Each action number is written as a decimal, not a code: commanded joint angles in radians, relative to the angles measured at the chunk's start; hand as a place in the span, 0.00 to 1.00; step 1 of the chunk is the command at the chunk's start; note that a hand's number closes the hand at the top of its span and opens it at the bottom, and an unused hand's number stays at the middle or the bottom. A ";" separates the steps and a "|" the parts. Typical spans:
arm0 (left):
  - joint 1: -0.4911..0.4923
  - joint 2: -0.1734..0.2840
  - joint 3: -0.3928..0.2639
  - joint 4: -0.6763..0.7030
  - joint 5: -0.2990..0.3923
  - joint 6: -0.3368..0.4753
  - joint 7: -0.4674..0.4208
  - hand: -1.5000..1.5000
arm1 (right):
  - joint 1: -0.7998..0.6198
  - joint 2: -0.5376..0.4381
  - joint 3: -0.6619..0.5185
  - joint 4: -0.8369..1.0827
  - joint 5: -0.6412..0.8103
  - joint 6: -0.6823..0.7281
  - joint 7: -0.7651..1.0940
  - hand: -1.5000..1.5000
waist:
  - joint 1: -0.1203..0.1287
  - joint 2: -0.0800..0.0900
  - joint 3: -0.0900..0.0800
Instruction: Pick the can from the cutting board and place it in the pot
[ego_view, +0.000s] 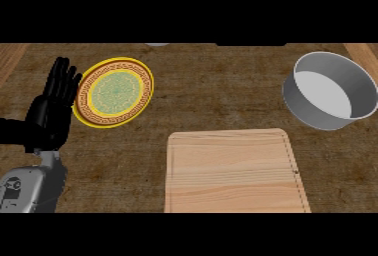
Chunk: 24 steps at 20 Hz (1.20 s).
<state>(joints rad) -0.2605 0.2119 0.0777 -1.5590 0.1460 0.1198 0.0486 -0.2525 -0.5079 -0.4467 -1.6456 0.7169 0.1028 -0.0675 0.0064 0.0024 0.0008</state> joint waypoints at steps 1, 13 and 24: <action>0.016 0.007 0.014 0.000 0.029 -0.040 0.002 0.50 | -0.089 -0.053 -0.049 0.275 -0.018 -0.087 -0.148 1.00 | 0.006 0.001 0.000; -0.085 -0.027 0.020 0.127 -0.019 -0.010 -0.048 0.50 | -0.361 -0.193 -0.033 0.949 0.040 -0.269 -0.450 1.00 | 0.009 0.005 0.000; -0.042 -0.010 0.023 0.050 0.002 -0.040 -0.026 0.50 | -0.457 -0.195 0.008 1.270 0.059 -0.079 -0.538 0.00 | 0.028 0.010 0.002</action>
<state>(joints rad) -0.3102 0.1973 0.0879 -1.5232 0.1423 0.0914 0.0457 -0.6720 -0.7061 -0.4579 -0.4630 0.7726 -0.0288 -0.5378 0.0373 0.0108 -0.0018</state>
